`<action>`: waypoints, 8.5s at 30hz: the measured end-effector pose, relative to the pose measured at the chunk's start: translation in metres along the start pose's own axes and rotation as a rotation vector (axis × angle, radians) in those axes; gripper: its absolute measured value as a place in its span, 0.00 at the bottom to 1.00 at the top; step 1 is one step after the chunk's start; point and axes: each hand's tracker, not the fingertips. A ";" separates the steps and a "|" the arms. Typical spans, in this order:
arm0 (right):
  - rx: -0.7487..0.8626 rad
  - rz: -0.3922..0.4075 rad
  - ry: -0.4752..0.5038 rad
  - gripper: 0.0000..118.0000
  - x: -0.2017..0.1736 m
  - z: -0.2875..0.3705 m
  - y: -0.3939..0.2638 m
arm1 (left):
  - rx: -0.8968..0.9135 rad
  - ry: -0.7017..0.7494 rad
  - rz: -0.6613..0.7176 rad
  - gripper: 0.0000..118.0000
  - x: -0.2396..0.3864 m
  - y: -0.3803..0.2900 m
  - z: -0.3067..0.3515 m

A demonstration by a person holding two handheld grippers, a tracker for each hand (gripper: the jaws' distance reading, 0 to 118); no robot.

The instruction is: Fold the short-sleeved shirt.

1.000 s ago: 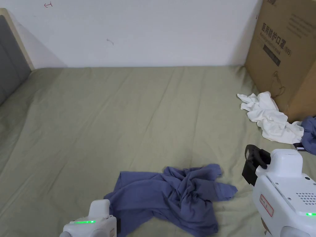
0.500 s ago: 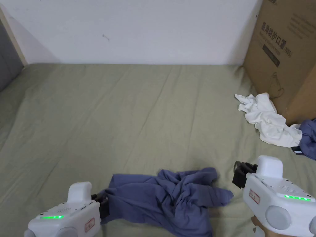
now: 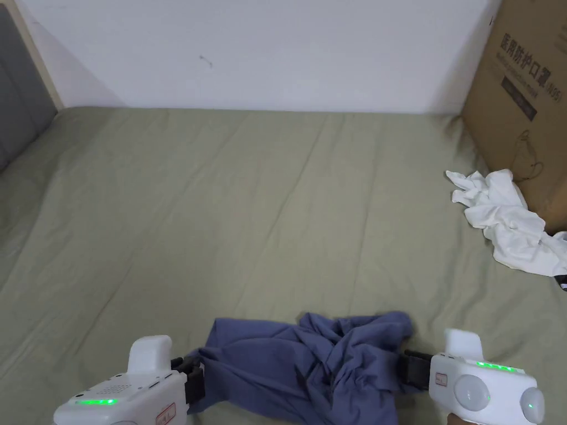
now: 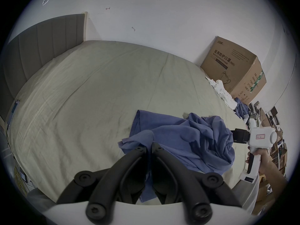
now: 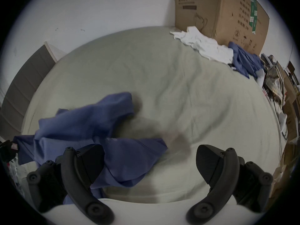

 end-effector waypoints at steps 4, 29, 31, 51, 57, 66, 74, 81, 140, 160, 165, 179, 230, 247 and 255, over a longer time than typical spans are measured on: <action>-0.032 0.018 0.042 0.77 -0.009 0.000 -0.004 | -0.010 0.004 -0.011 0.07 -0.002 -0.002 -0.002; 0.532 0.151 0.121 0.10 -0.024 0.204 0.105 | 0.248 -0.107 0.054 0.07 -0.013 0.130 0.039; 0.559 0.152 0.114 0.10 -0.026 0.216 0.128 | 0.287 -0.101 0.032 0.07 -0.013 0.160 0.048; 0.719 0.053 0.076 0.10 -0.039 0.249 0.311 | 0.522 0.059 -0.069 0.07 -0.013 0.398 0.086; 0.721 0.047 0.062 0.10 -0.039 0.230 0.328 | 0.519 0.117 -0.134 0.07 -0.014 0.417 0.061; 0.640 0.000 0.088 0.10 -0.035 0.161 0.295 | 0.418 0.101 -0.043 0.07 -0.036 0.376 -0.006; 0.505 -0.054 0.102 0.10 -0.019 0.105 0.214 | 0.291 0.081 0.000 0.07 -0.058 0.285 -0.039; 0.452 -0.098 0.106 0.10 0.000 0.101 0.133 | 0.246 0.070 0.064 0.07 -0.086 0.197 -0.026; 0.420 -0.114 0.030 1.00 0.020 0.200 -0.054 | 0.201 0.115 0.135 1.00 -0.080 0.006 0.090; 0.721 -0.017 0.011 0.03 -0.027 0.251 0.016 | 0.431 -0.025 -0.079 0.05 -0.005 0.103 0.081; 0.713 -0.025 -0.011 0.02 -0.030 0.232 0.028 | 0.367 -0.054 -0.057 0.04 -0.010 0.129 0.039; 0.579 -0.044 -0.058 0.02 -0.017 0.154 0.070 | -0.007 0.025 -0.100 0.04 -0.053 0.238 -0.159; -0.027 0.002 -0.167 0.38 0.031 -0.058 0.094 | 0.044 -0.035 -0.113 0.07 -0.043 0.219 -0.098; 0.437 -0.003 0.007 0.05 0.012 0.113 0.124 | 0.171 -0.045 -0.067 0.07 -0.057 0.206 -0.032; 0.649 0.028 0.076 0.05 -0.019 0.194 0.205 | 0.348 -0.023 -0.066 0.07 -0.055 0.263 0.041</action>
